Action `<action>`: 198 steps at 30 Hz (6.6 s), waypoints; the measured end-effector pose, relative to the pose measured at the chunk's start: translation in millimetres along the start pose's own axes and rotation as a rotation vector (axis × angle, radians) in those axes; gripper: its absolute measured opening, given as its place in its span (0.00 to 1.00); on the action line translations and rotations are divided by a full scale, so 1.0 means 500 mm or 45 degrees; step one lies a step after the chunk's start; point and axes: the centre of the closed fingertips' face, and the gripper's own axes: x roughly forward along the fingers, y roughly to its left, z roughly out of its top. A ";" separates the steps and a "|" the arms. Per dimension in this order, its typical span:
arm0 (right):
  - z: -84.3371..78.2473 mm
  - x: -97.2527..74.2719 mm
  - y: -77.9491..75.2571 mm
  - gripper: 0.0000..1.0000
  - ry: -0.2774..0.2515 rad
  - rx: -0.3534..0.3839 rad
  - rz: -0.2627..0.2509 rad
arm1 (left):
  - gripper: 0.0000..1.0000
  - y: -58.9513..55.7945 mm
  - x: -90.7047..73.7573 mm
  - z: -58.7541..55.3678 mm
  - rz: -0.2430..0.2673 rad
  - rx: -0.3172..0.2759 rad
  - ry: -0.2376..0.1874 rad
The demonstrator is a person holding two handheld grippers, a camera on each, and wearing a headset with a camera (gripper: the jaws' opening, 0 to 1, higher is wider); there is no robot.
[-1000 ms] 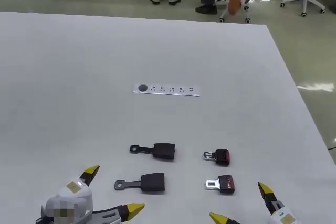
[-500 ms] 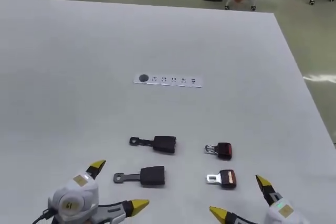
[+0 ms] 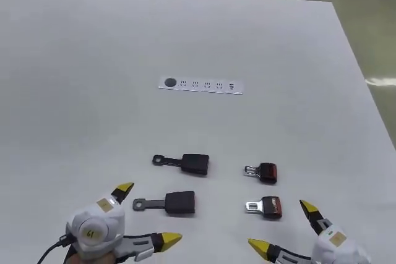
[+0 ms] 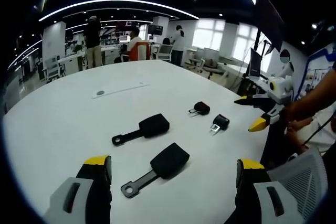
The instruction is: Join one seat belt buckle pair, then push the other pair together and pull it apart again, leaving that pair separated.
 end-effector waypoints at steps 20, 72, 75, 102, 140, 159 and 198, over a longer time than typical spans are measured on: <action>-0.038 0.048 -0.026 0.92 0.114 -0.078 0.164 | 1.00 -0.018 0.072 -0.003 -0.146 0.105 0.094; -0.122 0.119 -0.070 0.59 0.447 -0.549 0.650 | 0.61 0.013 0.199 -0.124 -0.467 0.515 0.360; -0.125 0.118 -0.065 0.53 0.458 -0.603 0.669 | 0.56 0.015 0.198 -0.120 -0.461 0.601 0.359; -0.139 0.099 -0.050 0.32 0.652 -0.800 0.713 | 0.34 0.014 0.211 -0.126 -0.663 0.887 0.512; -0.103 0.174 0.069 0.32 0.525 -0.717 0.699 | 0.33 0.013 0.197 -0.124 -0.624 0.844 0.537; -0.081 0.224 0.141 0.33 0.517 -0.731 0.724 | 0.33 0.015 0.199 -0.122 -0.626 0.854 0.560; -0.063 0.283 0.189 0.31 0.468 -0.685 0.740 | 0.32 0.007 0.210 -0.126 -0.643 0.886 0.598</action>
